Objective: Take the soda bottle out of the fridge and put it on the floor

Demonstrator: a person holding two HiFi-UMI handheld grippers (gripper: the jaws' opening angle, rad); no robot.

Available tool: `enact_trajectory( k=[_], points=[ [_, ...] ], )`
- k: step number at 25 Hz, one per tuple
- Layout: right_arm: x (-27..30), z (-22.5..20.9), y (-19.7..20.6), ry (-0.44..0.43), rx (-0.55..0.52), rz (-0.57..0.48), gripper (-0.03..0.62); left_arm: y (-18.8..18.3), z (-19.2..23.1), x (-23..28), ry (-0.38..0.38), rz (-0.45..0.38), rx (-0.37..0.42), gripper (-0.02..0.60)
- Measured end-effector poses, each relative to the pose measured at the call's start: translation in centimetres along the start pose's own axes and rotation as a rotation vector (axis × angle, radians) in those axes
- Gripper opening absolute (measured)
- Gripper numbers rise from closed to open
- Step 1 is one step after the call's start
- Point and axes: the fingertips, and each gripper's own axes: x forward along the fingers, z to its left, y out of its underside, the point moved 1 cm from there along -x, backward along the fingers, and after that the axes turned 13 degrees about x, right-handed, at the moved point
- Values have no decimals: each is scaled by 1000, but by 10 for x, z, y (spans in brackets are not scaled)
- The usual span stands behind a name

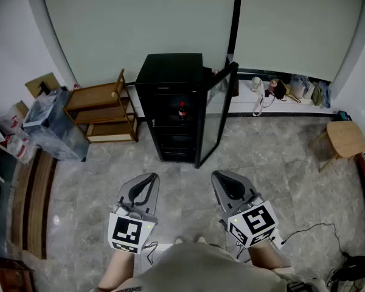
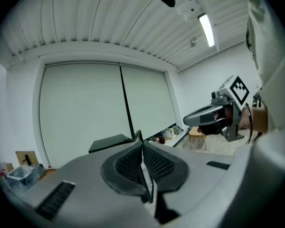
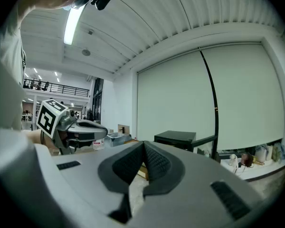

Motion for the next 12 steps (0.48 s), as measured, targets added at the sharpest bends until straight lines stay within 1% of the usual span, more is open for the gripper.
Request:
enact_trajectory(
  k=[3,6,12],
  points=[
    [-2,-3,1,-11,-10,-2,-5,-4,-7,1,6,-17,-24,11],
    [-6,-8,2,-20,6,-12,-5,-6,-15,4,4,-4,-9,11],
    [-9,-17,10,-45,30,-6,-5,-7,-26,9,-3,19,-2,12]
  ],
)
